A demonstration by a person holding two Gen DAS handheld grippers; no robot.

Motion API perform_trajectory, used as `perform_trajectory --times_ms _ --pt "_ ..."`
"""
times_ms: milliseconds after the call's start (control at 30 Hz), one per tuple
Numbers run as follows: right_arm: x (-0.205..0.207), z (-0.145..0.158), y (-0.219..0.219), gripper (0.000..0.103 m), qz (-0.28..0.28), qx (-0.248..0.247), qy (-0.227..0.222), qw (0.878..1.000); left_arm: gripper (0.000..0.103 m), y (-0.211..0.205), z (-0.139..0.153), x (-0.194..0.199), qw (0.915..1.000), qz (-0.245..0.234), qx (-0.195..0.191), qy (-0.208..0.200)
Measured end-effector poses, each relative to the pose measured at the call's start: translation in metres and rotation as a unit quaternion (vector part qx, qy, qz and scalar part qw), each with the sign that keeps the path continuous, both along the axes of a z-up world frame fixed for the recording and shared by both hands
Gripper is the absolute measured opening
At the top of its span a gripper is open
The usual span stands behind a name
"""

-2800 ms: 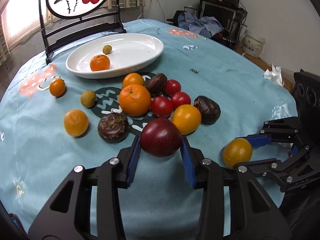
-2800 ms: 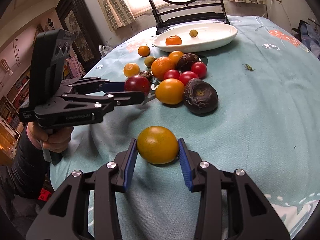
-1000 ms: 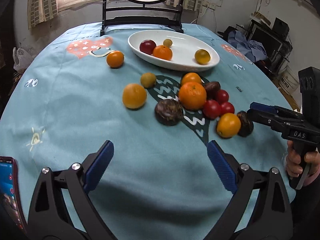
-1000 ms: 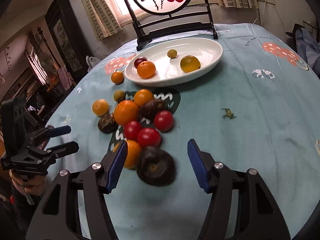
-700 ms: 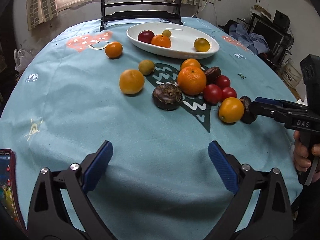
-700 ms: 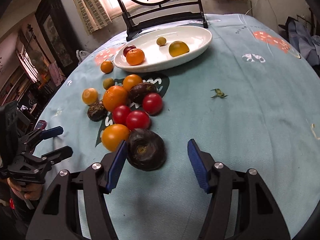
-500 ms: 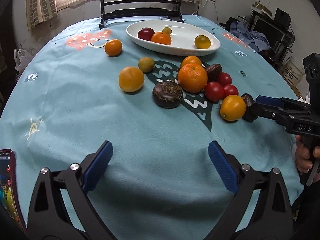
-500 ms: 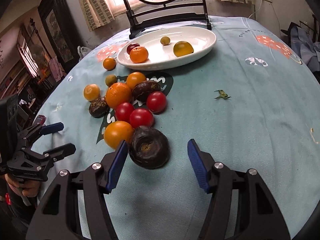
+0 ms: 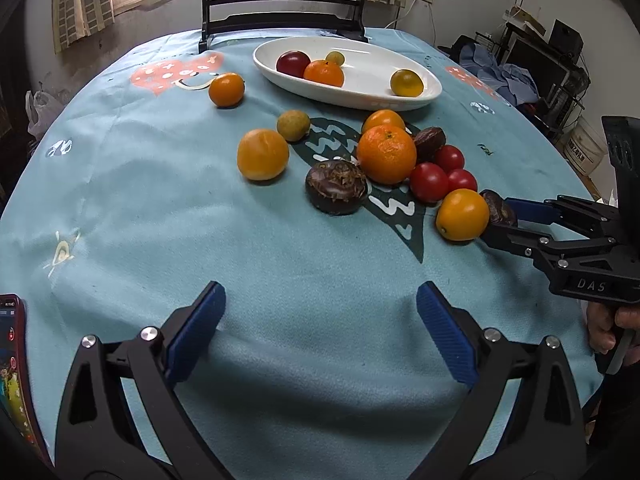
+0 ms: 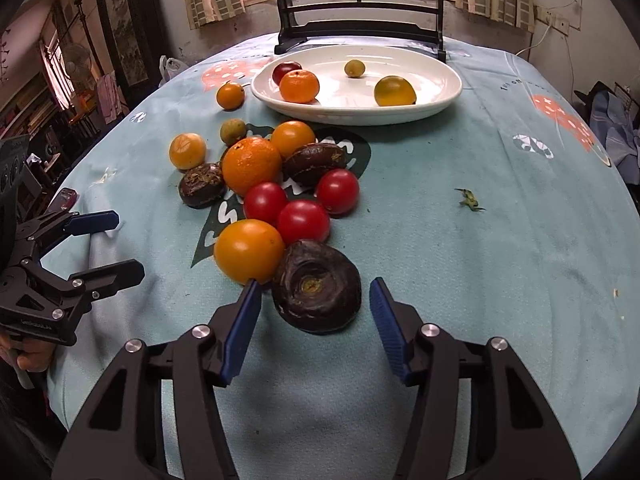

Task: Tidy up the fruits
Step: 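Grasp the dark purple passion fruit with the right tool while the left tool grasps the orange tomato, then carry both fruits over the white plate and open both tools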

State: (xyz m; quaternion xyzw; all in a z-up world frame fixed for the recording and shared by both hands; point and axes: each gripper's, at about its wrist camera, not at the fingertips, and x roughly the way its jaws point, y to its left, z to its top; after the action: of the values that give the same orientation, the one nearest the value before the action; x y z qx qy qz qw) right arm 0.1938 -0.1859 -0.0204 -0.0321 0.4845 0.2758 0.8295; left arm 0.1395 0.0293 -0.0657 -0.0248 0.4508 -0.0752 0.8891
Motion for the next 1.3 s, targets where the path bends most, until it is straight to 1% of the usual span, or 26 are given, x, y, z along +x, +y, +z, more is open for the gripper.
perform_trajectory --times_ms 33,100,133,200,300,400,467,500,533,600,633,767,867,967,1033,1133,1200,1300 --pt "0.001 -0.001 -0.001 0.052 0.003 0.006 0.005 1.0 0.098 0.0 0.0 0.0 1.0 0.0 0.0 0.001" --pt "0.003 -0.002 -0.003 0.05 -0.001 0.013 0.013 1.0 0.098 0.0 0.0 0.002 1.0 0.0 0.001 0.002" --pt "0.004 -0.002 -0.004 0.046 -0.005 0.017 0.015 1.0 0.098 -0.001 0.0 0.002 1.0 0.0 0.001 0.002" --pt "0.006 -0.002 -0.01 0.045 -0.009 0.035 0.023 0.999 0.098 -0.001 -0.001 0.002 1.0 0.001 0.002 0.002" --pt "0.01 -0.002 -0.025 0.044 -0.026 0.083 0.037 0.996 0.098 -0.002 0.001 0.0 1.0 -0.004 -0.001 -0.004" --pt "0.012 0.0 -0.045 0.044 -0.039 0.152 0.043 0.987 0.097 -0.01 0.009 -0.005 0.9989 -0.03 -0.013 -0.033" --pt "0.011 0.002 -0.053 0.044 -0.053 0.172 0.04 0.983 0.095 -0.022 0.012 -0.004 0.9975 -0.055 -0.026 -0.036" --pt "0.011 0.003 -0.054 0.044 -0.055 0.175 0.039 0.982 0.091 -0.031 0.014 -0.002 0.9968 -0.066 -0.026 -0.036" --pt "0.011 0.004 -0.056 0.044 -0.058 0.179 0.039 0.981 0.089 -0.041 0.015 0.002 0.9958 -0.081 -0.022 -0.037" --pt "0.011 0.004 -0.058 0.044 -0.062 0.185 0.04 0.98 0.079 -0.059 0.016 0.008 0.9942 -0.1 -0.005 -0.041" --pt "0.011 0.004 -0.059 0.044 -0.064 0.188 0.041 0.979 0.076 -0.068 0.016 0.013 0.9935 -0.107 0.003 -0.04" --pt "0.011 0.004 -0.061 0.044 -0.063 0.197 0.042 0.977 0.063 -0.089 0.01 0.031 0.9927 -0.117 0.018 -0.02" --pt "0.01 0.005 -0.061 0.044 -0.058 0.202 0.041 0.977 0.051 -0.094 0.003 0.042 0.993 -0.117 0.016 0.002" --pt "0.01 0.005 -0.062 0.044 -0.057 0.207 0.04 0.976 0.05 -0.097 0.0 0.047 0.993 -0.117 0.008 0.014" --pt "0.01 0.005 -0.062 0.044 -0.056 0.208 0.04 0.976 0.047 -0.099 0.0 0.049 0.993 -0.117 0.009 0.014" --pt "0.009 0.005 -0.062 0.044 -0.055 0.21 0.039 0.975 0.047 -0.102 -0.001 0.051 0.9928 -0.118 0.01 0.018" --pt "0.01 0.005 -0.063 0.044 -0.055 0.211 0.039 0.975 0.041 -0.105 -0.004 0.053 0.9927 -0.118 0.013 0.021" --pt "0.01 0.004 -0.063 0.044 -0.055 0.213 0.04 0.975 0.039 -0.105 -0.003 0.051 0.9927 -0.119 0.012 0.017"
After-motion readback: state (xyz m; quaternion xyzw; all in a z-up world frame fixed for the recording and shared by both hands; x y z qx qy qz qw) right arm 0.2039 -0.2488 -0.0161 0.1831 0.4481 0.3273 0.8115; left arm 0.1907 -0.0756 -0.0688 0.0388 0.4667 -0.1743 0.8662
